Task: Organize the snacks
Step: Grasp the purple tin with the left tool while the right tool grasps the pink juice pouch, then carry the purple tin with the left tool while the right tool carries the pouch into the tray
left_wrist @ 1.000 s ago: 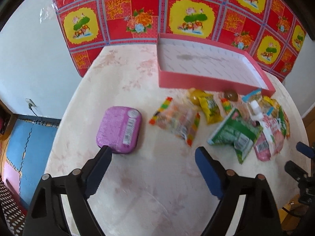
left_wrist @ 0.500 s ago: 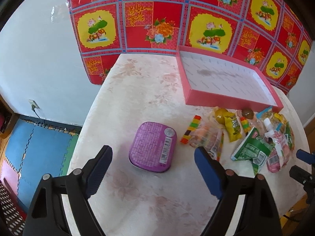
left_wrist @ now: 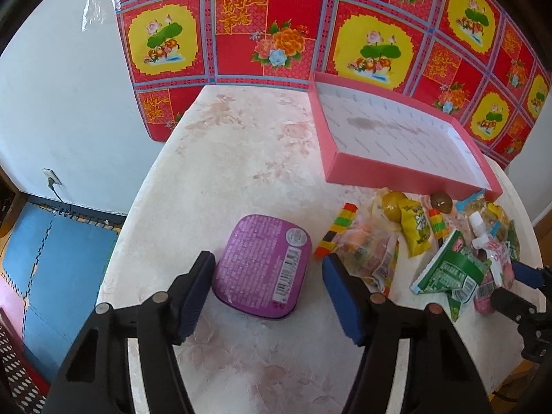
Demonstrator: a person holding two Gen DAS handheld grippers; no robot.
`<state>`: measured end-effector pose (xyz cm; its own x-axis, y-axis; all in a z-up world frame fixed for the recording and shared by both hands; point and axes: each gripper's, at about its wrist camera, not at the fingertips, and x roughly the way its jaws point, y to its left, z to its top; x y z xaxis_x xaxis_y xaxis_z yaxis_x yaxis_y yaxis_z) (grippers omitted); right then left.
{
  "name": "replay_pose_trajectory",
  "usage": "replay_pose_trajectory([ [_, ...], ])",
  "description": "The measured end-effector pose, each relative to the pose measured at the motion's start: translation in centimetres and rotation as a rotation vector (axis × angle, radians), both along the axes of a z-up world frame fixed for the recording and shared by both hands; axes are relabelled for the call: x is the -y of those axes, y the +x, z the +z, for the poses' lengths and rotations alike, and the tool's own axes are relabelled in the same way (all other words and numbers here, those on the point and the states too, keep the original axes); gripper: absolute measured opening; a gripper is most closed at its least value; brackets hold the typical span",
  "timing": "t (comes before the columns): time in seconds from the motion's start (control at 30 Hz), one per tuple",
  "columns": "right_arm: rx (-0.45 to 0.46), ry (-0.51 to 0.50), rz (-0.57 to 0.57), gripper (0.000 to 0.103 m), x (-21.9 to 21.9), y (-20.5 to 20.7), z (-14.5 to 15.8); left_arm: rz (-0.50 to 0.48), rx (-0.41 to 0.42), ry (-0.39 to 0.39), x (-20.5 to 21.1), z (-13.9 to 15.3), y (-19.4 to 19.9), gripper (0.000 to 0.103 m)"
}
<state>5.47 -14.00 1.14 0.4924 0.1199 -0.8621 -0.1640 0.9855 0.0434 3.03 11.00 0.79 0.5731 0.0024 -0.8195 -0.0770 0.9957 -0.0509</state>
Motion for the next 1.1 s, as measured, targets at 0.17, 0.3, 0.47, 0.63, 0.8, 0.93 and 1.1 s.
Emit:
replay_pose_trajectory([
  [0.17, 0.017, -0.001, 0.002, 0.075, -0.2, 0.3, -0.5, 0.001, 0.011, 0.062, 0.8, -0.3, 0.0, 0.066],
  [0.3, 0.013, -0.005, 0.013, 0.074, -0.4, 0.5, -0.9, 0.012, 0.019, 0.054, 0.9, -0.4, 0.1, 0.066],
  [0.47, 0.010, 0.006, 0.005, 0.072, -0.2, 0.7, -1.1, 0.010, 0.039, 0.055, 1.3, -0.4, 0.0, 0.054],
  [0.63, 0.009, 0.009, 0.005, 0.071, -0.1, 0.6, -0.9, 0.024, 0.042, 0.030, 1.4, -0.2, -0.3, 0.054],
  [0.8, 0.035, 0.017, 0.001, 0.071, 0.2, -0.2, -0.3, 0.023, 0.051, 0.002, 1.6, 0.6, -1.1, 0.054],
  [0.93, 0.064, 0.042, 0.010, 0.071, 0.5, -1.1, 0.5, 0.018, 0.077, -0.002, 1.9, 1.5, -1.9, 0.054],
  [1.1, 0.128, 0.053, 0.028, 0.071, 0.5, -2.2, 2.1, 0.022, 0.107, -0.028, 1.9, 3.2, -2.8, 0.054],
])
